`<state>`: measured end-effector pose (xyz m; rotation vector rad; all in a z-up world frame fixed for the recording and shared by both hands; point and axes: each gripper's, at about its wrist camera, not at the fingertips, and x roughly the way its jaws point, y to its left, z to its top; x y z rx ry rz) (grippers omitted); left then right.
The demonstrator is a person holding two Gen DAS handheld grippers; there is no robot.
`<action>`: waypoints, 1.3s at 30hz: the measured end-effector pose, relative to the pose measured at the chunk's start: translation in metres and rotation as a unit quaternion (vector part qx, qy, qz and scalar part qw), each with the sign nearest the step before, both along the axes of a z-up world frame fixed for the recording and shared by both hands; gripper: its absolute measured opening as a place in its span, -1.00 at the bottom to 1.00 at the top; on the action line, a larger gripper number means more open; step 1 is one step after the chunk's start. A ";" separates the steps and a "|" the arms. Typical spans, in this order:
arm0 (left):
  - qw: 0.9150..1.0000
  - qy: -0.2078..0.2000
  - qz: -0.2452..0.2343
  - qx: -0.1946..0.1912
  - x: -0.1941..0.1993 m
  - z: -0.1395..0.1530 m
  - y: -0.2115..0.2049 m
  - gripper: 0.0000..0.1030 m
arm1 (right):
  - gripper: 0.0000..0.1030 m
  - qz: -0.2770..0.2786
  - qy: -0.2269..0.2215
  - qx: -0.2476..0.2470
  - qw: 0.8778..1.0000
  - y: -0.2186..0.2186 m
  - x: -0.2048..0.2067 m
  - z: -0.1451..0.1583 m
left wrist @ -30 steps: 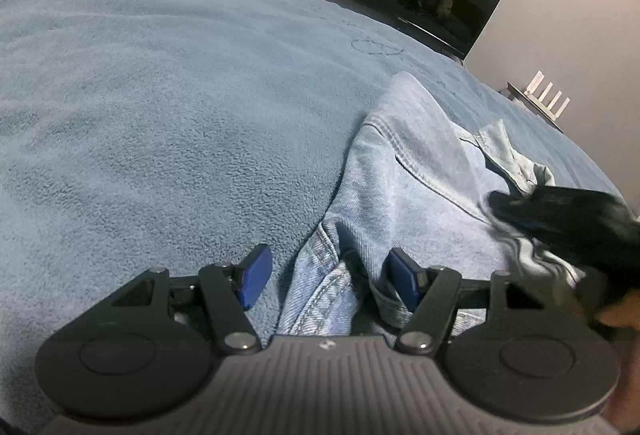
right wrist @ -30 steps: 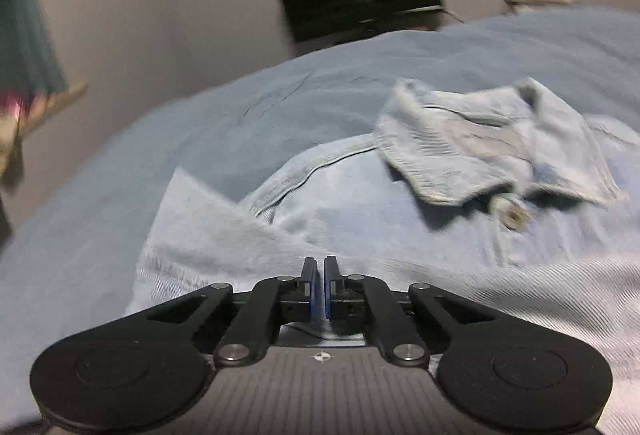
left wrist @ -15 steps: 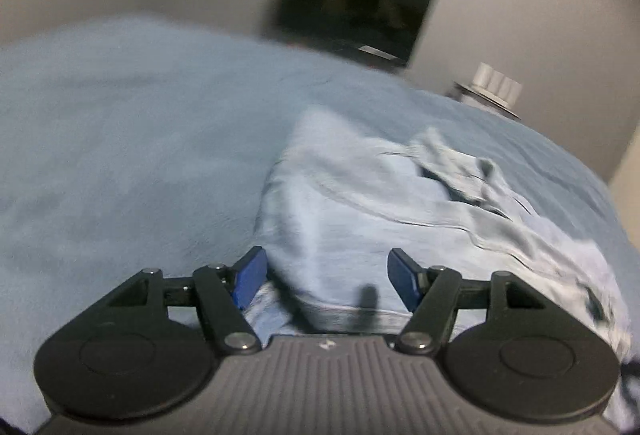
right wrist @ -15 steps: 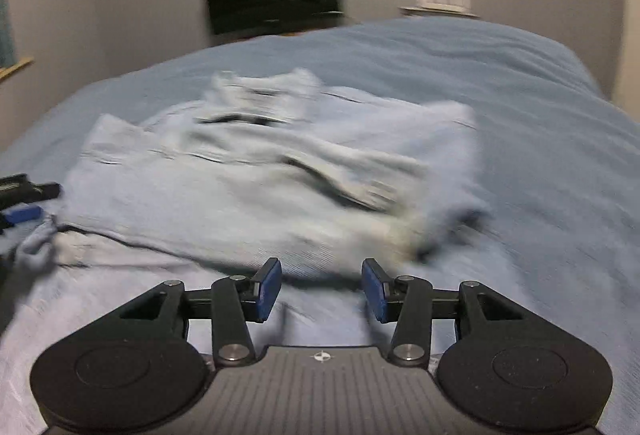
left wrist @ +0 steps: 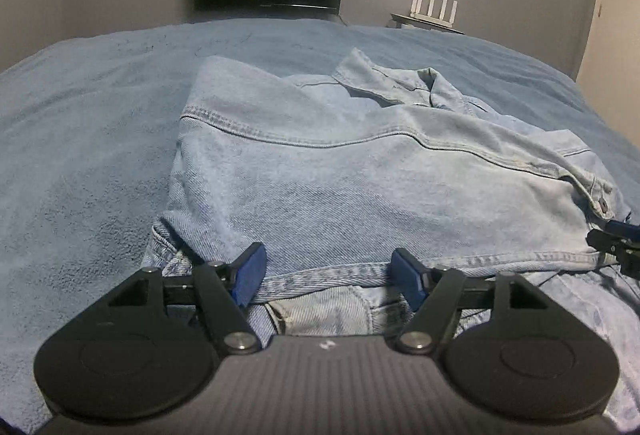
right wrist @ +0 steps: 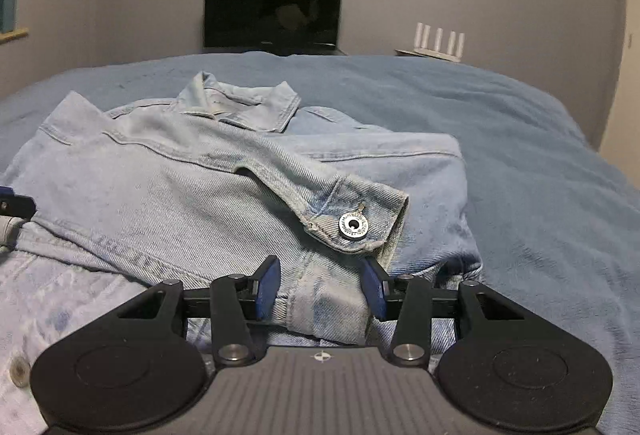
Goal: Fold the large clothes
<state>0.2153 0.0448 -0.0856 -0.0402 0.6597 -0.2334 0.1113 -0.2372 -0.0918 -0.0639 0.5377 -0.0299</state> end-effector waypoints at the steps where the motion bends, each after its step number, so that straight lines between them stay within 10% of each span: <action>1: 1.000 -0.003 -0.001 0.007 0.000 -0.002 -0.003 0.41 | -0.06 -0.001 -0.002 0.000 1.000 0.001 0.000 0.000; 8: 0.996 -0.025 -0.009 0.082 -0.025 0.006 -0.027 0.65 | 0.26 0.013 -0.007 -0.029 0.999 0.005 -0.021 -0.001; 15: 0.991 0.106 -0.028 0.073 -0.063 0.027 -0.029 0.66 | 0.38 0.071 0.166 -0.008 0.983 -0.021 -0.041 0.022; 20: 0.989 0.066 -0.001 0.131 -0.113 0.056 -0.017 0.66 | 0.35 0.077 0.194 0.002 0.978 -0.035 -0.080 0.051; 28: 0.992 0.106 0.066 -0.017 -0.168 0.104 0.069 0.66 | 0.47 0.089 0.168 0.030 0.981 -0.084 -0.128 0.118; 39: 0.970 0.221 0.063 -0.083 -0.178 0.065 0.099 0.65 | 0.47 0.009 0.267 0.185 0.946 -0.155 -0.140 0.080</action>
